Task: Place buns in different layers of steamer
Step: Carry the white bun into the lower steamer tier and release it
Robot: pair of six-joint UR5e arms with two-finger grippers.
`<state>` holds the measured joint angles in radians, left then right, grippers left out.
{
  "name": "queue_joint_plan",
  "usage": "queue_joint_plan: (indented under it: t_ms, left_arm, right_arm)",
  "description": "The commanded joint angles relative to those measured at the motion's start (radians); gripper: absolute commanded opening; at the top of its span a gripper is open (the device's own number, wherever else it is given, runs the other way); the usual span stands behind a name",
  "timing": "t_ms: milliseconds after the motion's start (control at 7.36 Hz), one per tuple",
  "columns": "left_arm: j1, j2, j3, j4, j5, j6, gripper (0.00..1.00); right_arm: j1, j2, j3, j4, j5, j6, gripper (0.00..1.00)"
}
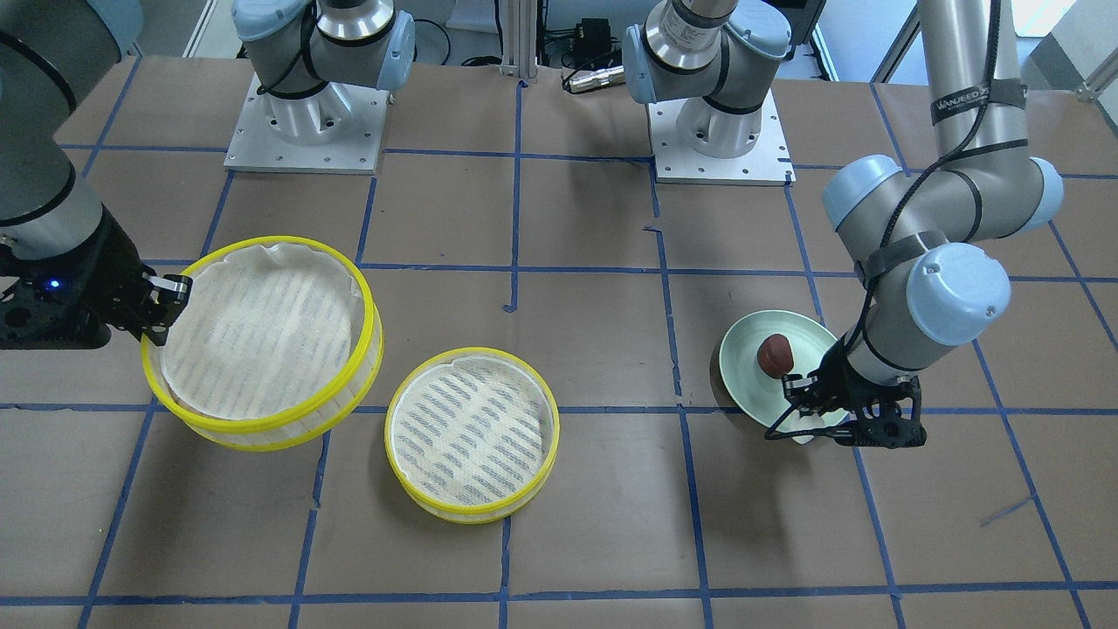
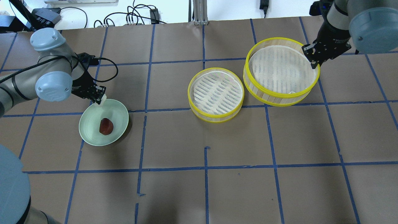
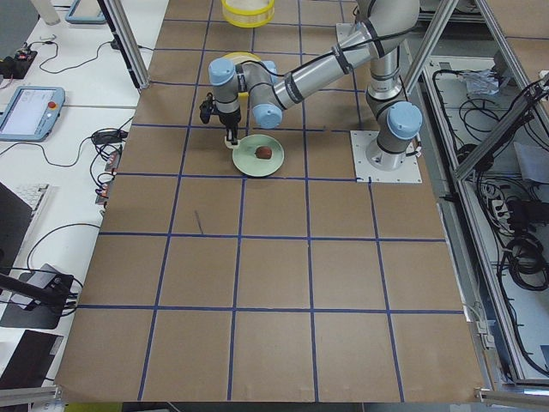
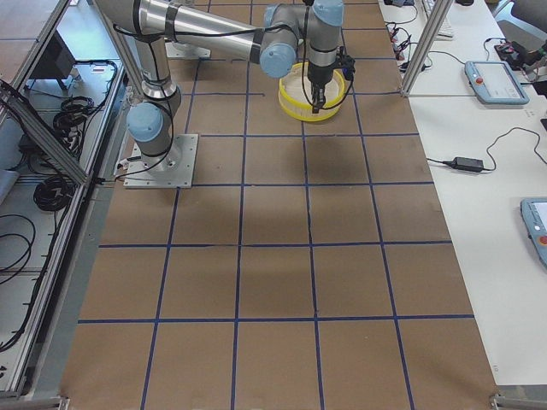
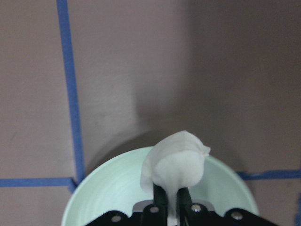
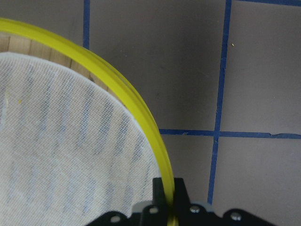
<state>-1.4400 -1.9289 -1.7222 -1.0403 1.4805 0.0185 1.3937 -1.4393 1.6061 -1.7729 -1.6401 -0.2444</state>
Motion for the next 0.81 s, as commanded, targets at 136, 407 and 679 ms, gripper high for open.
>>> queue_joint_plan:
  t_ms: [136,407,679]
  left_arm:
    - [-0.264,-0.021,0.058,0.101,-0.188,-0.465,0.19]
    - [-0.330,-0.047,0.058,0.109,-0.331,-0.563,0.19]
    - [-0.350,-0.111,0.053,0.175,-0.333,-0.565,0.38]
  right_arm:
    - [-0.036,-0.007,0.003,0.007,0.000,-0.047,0.09]
    - [-0.050,-0.004,0.009,0.001,0.003,-0.078,0.09]
    - [-0.051,0.006,0.012,-0.005,0.002,-0.079,0.09]
